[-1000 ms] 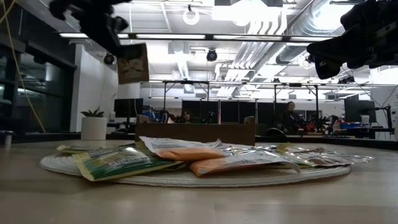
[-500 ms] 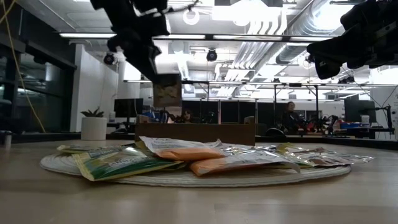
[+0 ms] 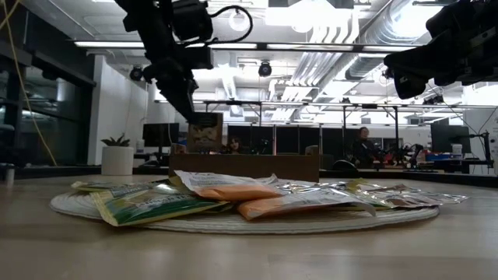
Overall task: Pick & Place Tea
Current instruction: Put the brown tea bag into the left section of the wooden organizer
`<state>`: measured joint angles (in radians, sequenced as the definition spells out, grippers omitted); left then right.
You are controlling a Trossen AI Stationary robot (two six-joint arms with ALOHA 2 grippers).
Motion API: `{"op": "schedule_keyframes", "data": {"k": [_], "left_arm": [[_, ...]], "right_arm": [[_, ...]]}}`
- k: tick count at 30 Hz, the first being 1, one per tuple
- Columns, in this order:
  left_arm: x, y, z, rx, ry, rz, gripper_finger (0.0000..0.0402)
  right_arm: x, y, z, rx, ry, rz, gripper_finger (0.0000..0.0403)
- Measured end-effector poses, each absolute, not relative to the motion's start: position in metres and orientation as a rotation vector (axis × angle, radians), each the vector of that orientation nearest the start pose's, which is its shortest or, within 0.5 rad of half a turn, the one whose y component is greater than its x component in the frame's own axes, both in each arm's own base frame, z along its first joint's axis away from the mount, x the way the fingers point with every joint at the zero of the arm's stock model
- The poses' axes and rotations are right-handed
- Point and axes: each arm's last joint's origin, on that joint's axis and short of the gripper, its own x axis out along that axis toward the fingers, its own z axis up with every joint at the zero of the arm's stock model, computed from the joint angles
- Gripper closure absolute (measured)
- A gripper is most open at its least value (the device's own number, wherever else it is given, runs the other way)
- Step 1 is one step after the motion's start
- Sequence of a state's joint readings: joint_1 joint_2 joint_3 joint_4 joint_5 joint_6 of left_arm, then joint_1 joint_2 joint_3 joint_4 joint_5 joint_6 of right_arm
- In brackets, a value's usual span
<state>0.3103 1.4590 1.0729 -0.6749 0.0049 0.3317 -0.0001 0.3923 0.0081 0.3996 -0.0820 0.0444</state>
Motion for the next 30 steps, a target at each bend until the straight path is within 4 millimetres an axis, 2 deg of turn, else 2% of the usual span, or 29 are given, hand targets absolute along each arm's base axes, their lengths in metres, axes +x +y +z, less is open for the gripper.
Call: {"op": "schedule_keyframes", "data": {"k": [6,18,22,30], "left_arm": [[0.273,0.085,0.237,0.112,1.069,0.061,0.0401],[0.274,0.087,0.236,0.126,1.063,0.083,0.0401],[0.282,0.088,0.221,0.094,1.092,0.058,0.0401],[0.289,0.090,0.213,0.082,1.094,0.060,0.0401]], "right_arm": [[0.122,0.002,0.170,0.044,-0.014,0.082,0.0391],[0.122,0.002,0.170,0.044,-0.013,0.082,0.0391],[0.122,0.002,0.170,0.044,-0.013,0.082,0.0391],[0.122,0.002,0.170,0.044,-0.013,0.082,0.0391]]}}
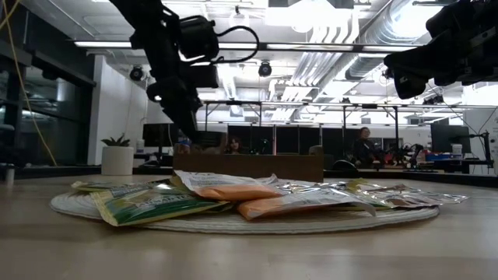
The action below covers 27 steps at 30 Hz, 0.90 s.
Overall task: Pick & Place Tea
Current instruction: Put the brown tea bag into the left section of the wooden organizer
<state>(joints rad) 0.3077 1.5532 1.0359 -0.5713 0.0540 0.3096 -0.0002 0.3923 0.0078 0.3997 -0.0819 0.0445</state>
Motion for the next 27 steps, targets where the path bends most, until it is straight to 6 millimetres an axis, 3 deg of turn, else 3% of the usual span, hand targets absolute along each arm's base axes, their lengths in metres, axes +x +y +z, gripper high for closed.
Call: {"op": "schedule_keyframes", "data": {"k": [9,20,27], "left_arm": [[0.286,0.089,0.211,0.071,1.134,0.052,0.0393],[0.282,0.087,0.213,0.056,1.149,0.038,0.0264],[0.287,0.089,0.232,0.059,1.139,0.034,0.0240]], "right_arm": [[0.122,0.002,0.170,0.044,-0.013,0.083,0.0391],[0.122,0.002,0.170,0.044,-0.013,0.082,0.0391],[0.122,0.002,0.170,0.044,-0.013,0.083,0.0391]]}}
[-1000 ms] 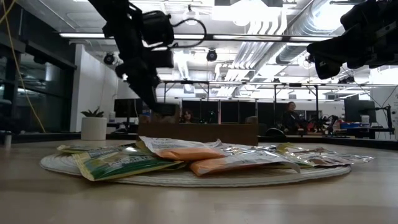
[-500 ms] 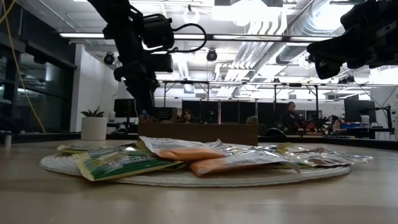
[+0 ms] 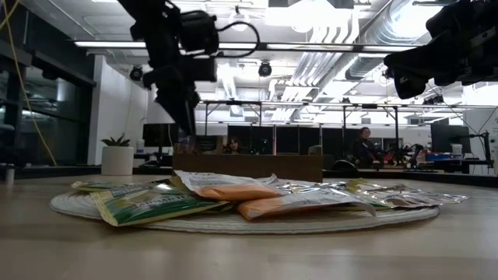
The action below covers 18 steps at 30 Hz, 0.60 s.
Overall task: Pick & Place Tea
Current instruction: Put the brown tea bag into the left section of the wooden organizer
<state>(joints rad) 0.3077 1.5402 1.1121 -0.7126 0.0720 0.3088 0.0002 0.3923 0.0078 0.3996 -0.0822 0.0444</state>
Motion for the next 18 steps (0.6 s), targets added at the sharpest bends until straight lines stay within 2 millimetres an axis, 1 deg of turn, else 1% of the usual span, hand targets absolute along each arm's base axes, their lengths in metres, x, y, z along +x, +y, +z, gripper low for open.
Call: {"op": "schedule_keyframes", "data": {"k": [7,10,12,15,18], "left_arm": [[0.293,0.091,0.275,0.107,1.127,0.042,0.0239],[0.295,0.085,0.291,0.140,1.119,0.015,0.0239],[0.296,0.079,0.298,0.152,1.118,-0.004,0.0239],[0.296,0.068,0.305,0.172,1.106,-0.030,0.0239],[0.294,0.054,0.310,0.170,1.103,-0.033,0.0239]], "right_arm": [[0.122,0.002,0.170,0.044,-0.014,0.082,0.0391],[0.122,0.001,0.170,0.044,-0.014,0.051,0.0391],[0.122,0.001,0.170,0.057,-0.015,0.032,0.0391],[0.122,0.001,0.171,0.141,-0.030,0.032,0.0391],[0.122,0.000,0.175,0.296,-0.065,0.011,0.0391]]}}
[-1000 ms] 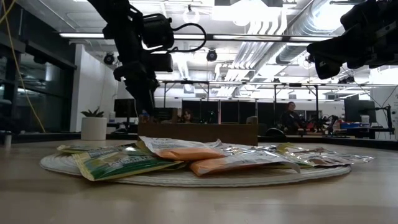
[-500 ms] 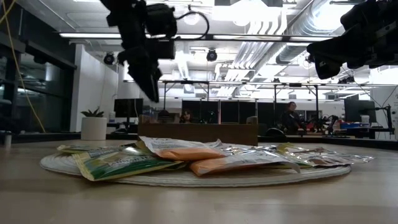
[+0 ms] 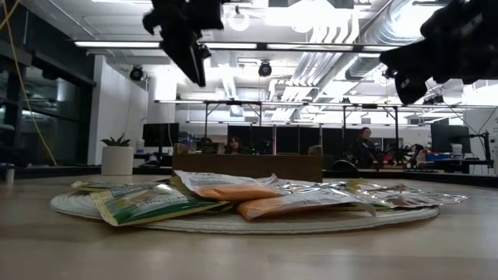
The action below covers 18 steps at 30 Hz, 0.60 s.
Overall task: Pick & Place Tea
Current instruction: Put the brown tea bag into the left section of the wooden organizer
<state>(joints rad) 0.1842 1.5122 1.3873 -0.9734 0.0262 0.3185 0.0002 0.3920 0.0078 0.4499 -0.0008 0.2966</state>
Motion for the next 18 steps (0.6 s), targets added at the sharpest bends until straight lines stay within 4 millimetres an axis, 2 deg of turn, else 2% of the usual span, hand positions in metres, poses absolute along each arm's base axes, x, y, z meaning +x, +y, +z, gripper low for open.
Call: {"op": "schedule_keyframes", "data": {"k": [5,8,14,18], "left_arm": [[0.286,0.030,0.305,0.159,1.100,0.003,0.0239],[0.273,0.016,0.297,0.133,1.095,0.033,0.0239],[0.255,-0.009,0.276,0.009,0.901,0.044,0.0239],[0.251,-0.025,0.257,-0.098,0.783,0.019,0.0239]], "right_arm": [[0.122,-0.001,0.177,0.523,-0.100,0.005,0.0391],[0.122,-0.001,0.178,0.619,-0.109,0.012,0.0391],[0.121,-0.002,0.181,0.756,-0.155,-0.009,0.0391],[0.121,-0.003,0.184,0.767,-0.188,-0.036,0.0391]]}}
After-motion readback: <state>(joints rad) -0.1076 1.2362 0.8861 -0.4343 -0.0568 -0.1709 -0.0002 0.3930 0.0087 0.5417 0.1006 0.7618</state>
